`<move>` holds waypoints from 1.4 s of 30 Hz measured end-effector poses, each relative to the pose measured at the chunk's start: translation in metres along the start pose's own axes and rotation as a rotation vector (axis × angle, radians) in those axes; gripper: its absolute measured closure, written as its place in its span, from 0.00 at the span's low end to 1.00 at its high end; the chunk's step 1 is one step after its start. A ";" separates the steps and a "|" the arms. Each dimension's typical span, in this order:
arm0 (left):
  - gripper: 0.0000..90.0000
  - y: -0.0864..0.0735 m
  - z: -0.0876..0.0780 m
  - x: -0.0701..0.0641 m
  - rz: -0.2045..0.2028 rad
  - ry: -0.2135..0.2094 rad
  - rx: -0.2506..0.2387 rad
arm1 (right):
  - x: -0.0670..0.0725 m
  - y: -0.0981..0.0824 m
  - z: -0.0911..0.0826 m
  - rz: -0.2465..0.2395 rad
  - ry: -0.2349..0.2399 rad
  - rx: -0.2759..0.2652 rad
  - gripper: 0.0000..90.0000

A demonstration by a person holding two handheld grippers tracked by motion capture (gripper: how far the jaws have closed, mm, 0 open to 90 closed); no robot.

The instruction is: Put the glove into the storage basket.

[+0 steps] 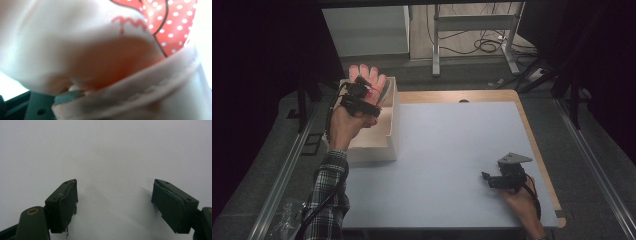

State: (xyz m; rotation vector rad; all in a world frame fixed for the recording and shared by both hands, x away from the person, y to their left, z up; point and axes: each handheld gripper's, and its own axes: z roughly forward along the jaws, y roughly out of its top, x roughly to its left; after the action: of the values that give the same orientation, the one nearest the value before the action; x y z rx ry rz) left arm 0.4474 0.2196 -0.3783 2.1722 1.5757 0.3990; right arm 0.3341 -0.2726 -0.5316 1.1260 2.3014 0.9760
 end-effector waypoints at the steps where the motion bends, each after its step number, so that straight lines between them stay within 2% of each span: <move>1: 0.38 -0.001 0.003 0.001 -0.002 0.000 -0.001 | 0.000 0.000 0.000 0.000 0.000 0.000 0.23; 5: 0.38 -0.006 0.024 0.005 0.002 0.012 0.015 | 0.000 0.000 0.000 -0.001 0.000 0.000 0.23; 11: 0.37 -0.008 0.055 0.006 -0.011 0.000 0.048 | 0.000 0.000 0.000 -0.001 0.000 0.000 0.23; 15: 0.36 -0.006 0.075 0.005 -0.005 -0.001 0.082 | 0.000 0.000 0.000 0.000 0.000 -0.001 0.23; 21: 0.35 0.000 0.102 0.003 0.014 0.023 0.147 | 0.000 0.000 0.000 -0.001 0.000 -0.001 0.23; 27: 0.32 0.002 0.119 0.001 -0.001 0.004 0.192 | 0.000 0.000 0.000 0.000 0.000 -0.001 0.23; 29: 0.31 0.003 0.125 -0.002 -0.005 -0.032 0.223 | 0.000 0.000 0.000 -0.001 0.000 -0.001 0.23; 32: 0.29 0.003 0.136 -0.005 -0.009 -0.040 0.276 | 0.000 0.000 0.000 -0.001 0.000 -0.001 0.23; 36: 0.21 0.001 0.140 0.000 -0.020 -0.072 0.276 | 0.000 0.000 0.000 -0.001 0.000 -0.001 0.23; 42: 0.08 -0.001 0.136 0.004 -0.017 -0.065 0.252 | 0.000 0.000 0.000 -0.001 0.000 -0.001 0.23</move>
State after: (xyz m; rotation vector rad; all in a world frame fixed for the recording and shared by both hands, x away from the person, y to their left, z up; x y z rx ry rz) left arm 0.5115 0.2007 -0.4973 2.3282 1.6852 0.1279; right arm 0.3340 -0.2726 -0.5317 1.1245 2.3011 0.9761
